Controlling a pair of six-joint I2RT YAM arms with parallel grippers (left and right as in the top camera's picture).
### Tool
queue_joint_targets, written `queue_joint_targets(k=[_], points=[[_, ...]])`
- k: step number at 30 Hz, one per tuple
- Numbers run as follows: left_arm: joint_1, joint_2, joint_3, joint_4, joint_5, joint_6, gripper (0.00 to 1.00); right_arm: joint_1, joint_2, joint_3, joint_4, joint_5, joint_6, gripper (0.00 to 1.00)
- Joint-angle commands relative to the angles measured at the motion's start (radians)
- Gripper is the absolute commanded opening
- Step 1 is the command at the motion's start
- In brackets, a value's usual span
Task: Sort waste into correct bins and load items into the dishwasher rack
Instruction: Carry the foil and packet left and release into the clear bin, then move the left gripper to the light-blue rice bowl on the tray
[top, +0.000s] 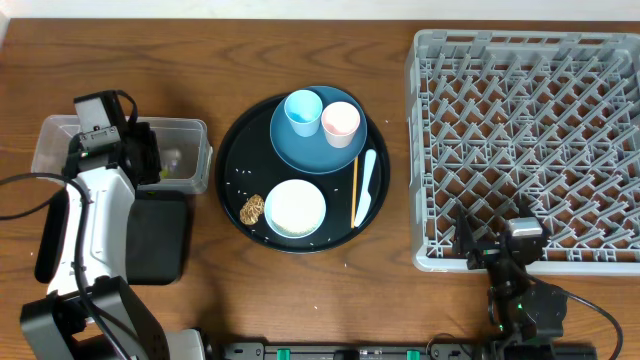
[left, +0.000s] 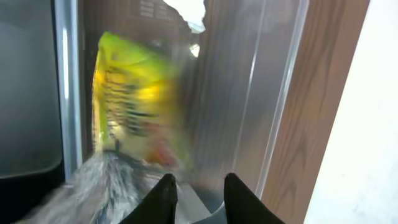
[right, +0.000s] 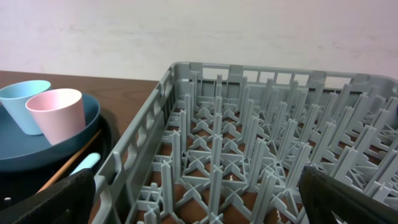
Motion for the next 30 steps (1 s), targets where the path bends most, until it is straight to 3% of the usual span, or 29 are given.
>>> queue_joint_targets(k=[1,3,5,12,16,20,24,30], points=[[0.005,0.000,-0.003,-0.025,-0.047,-0.002,0.34,0.005,-0.002,-0.001,-0.004,0.003,-0.008,0.99],[0.005,0.000,-0.007,-0.025,-0.065,-0.002,0.46,0.005,-0.002,-0.001,-0.004,0.003,-0.008,0.99],[0.008,0.000,-0.007,0.008,-0.070,0.016,0.51,0.005,-0.002,-0.001,-0.004,0.003,-0.008,0.99],[0.009,-0.064,-0.005,0.250,0.108,0.306,0.51,0.005,-0.002,-0.001,-0.004,0.003,-0.008,0.99],[0.009,-0.144,-0.005,0.272,0.196,0.341,0.51,0.005,-0.002,-0.001,-0.004,0.003,-0.008,0.99],[0.008,-0.235,-0.005,0.266,0.387,0.444,0.51,0.005,-0.002,-0.001,-0.004,0.003,-0.008,0.99],[-0.005,-0.308,-0.005,0.143,0.543,0.601,0.51,0.005,-0.002,-0.001,-0.004,0.003,-0.008,0.99],[-0.094,-0.349,-0.005,-0.238,0.494,0.869,0.52,0.005,-0.002,-0.001,-0.004,0.003,-0.008,0.99]])
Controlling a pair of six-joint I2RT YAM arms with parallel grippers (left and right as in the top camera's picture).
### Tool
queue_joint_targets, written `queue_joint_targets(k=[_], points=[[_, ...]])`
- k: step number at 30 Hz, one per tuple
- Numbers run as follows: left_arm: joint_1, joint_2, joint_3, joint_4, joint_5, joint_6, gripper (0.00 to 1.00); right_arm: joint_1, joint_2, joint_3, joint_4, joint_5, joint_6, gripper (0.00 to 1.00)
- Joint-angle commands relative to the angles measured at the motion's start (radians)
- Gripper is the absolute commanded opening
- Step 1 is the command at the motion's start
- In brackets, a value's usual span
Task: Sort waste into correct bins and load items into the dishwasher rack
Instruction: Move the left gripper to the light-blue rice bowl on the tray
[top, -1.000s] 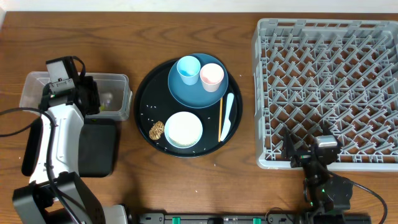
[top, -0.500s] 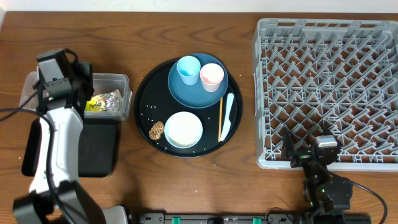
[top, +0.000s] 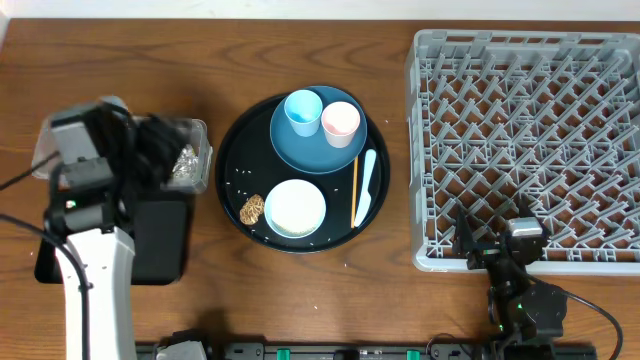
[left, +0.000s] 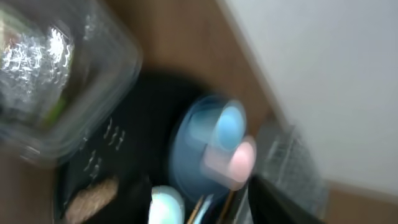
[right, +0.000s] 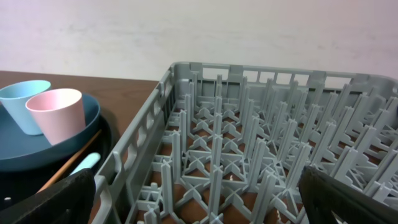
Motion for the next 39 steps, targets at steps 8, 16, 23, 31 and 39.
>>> queue_joint_targets(k=[8,16,23,31,39], points=[[-0.233,0.008,-0.020,-0.309,-0.278,0.304,0.53,0.005,-0.002,-0.001,-0.005,0.003,-0.008,0.99],[-0.438,0.037,-0.030,-0.307,-0.554,0.382,0.53,0.005,-0.002,-0.001,-0.005,0.003,-0.008,0.99],[-0.488,0.156,-0.031,-0.308,-0.587,0.381,0.53,0.005,-0.002,-0.001,-0.005,0.003,-0.008,0.99],[-0.490,0.235,-0.031,-0.296,-0.418,0.381,0.47,0.005,-0.002,-0.001,-0.005,0.003,-0.008,0.99],[-0.603,0.227,-0.031,-0.293,-0.386,0.327,0.43,0.005,-0.002,-0.001,-0.005,0.003,-0.008,0.99]])
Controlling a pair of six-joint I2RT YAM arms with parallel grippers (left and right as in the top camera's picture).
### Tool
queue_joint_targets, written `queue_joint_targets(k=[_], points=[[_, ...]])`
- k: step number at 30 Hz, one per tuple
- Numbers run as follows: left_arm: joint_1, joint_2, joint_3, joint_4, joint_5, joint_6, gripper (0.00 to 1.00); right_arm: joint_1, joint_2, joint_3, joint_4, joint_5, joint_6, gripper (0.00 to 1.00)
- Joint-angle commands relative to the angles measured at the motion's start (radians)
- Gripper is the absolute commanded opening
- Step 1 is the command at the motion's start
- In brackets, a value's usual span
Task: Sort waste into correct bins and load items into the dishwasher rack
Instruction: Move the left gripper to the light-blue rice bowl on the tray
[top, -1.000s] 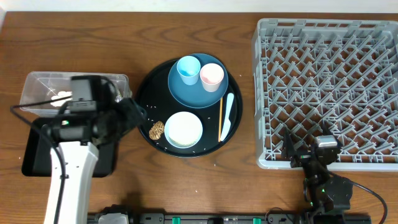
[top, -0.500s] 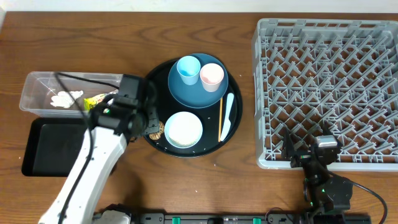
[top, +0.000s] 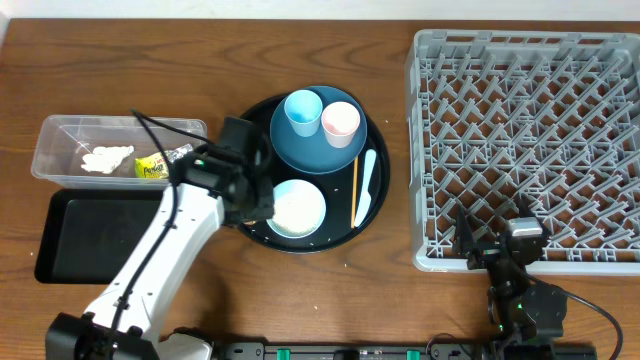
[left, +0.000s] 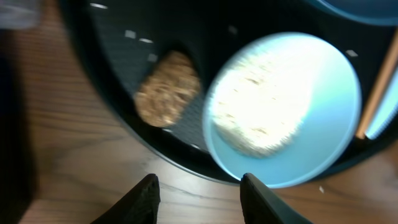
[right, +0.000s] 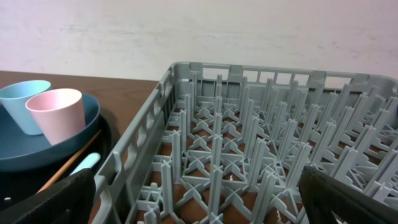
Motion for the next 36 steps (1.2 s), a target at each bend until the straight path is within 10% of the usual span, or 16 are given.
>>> queue_joint_targets(k=[1,36], points=[[-0.071,-0.010,-0.007,0.004,0.023,-0.037,0.43,0.005,-0.002,-0.001,-0.004,0.003,-0.008,0.99],[-0.411,0.245,-0.009,0.237,-0.180,-0.239,0.43,0.005,-0.002,-0.001,-0.004,0.003,-0.008,0.99]])
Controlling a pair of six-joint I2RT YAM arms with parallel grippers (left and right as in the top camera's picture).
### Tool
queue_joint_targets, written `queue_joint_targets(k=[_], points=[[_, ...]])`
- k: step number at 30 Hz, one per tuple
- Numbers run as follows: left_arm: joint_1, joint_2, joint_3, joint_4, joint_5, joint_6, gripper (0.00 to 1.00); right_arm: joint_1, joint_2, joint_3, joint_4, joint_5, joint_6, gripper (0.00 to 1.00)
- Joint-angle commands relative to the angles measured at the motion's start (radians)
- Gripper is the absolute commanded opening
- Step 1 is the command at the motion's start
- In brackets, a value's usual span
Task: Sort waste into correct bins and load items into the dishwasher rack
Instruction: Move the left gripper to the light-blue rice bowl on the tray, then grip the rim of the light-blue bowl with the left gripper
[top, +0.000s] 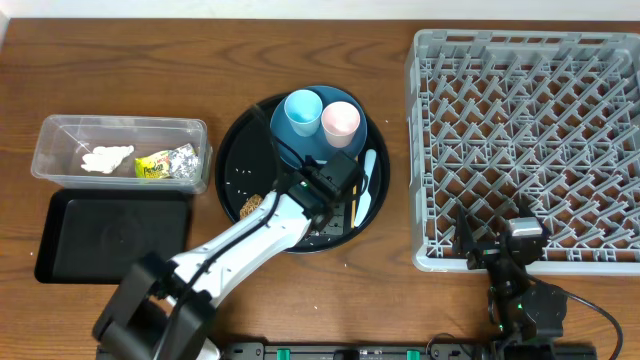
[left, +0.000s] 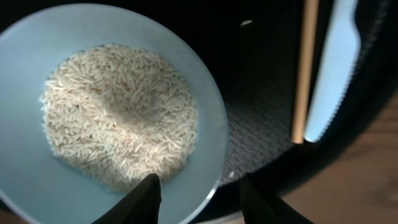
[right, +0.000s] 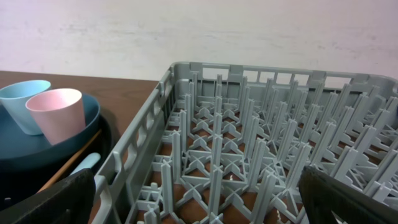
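Note:
A light blue bowl of rice (left: 118, 118) sits on the round black tray (top: 232, 160). My left gripper (left: 199, 200) hangs open just over the bowl's right rim, one finger above the bowl and one outside it. In the overhead view the arm hides the bowl. A brown food lump (top: 252, 206) lies left of it. A chopstick (left: 305, 68) and a pale blue knife (left: 333, 68) lie to the right. A blue cup (top: 303, 110) and a pink cup (top: 341, 122) stand on the blue plate (top: 300, 150). My right gripper (right: 196, 205) rests wide open at the grey rack's (top: 530, 140) front edge.
At the left stands a clear bin (top: 190, 135) holding a white wad (top: 107, 158), a yellow wrapper (top: 152, 167) and foil (top: 182, 158). In front of it lies a black tray (top: 110, 235) with nothing on it. Crumbs dot the round tray.
My left gripper was over the tray's front left, with the brown lump and the bowl under it. Now it is farther right, lower, astride the bowl's right rim. The right arm is unmoved.
My left gripper was down inside the clear bin beside a yellow wrapper and foil. Then it was raised over the bin, facing the tray. Then it was open over the brown lump and bowl, the waste left in the bin. Now it stands at the bowl's rim.

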Motion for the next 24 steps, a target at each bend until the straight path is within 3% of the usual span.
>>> queue_joint_targets(k=[1,22,24], points=[[-0.003,0.029,-0.009,0.010,-0.020,-0.008,0.44,0.005,-0.002,-0.001,-0.004,0.003,-0.008,0.99],[-0.003,0.097,-0.009,0.053,-0.020,-0.008,0.43,0.005,-0.002,-0.001,-0.004,0.003,-0.009,0.99],[-0.003,0.097,-0.009,0.053,-0.020,-0.008,0.38,0.005,-0.002,-0.001,-0.004,0.003,-0.008,0.99]])
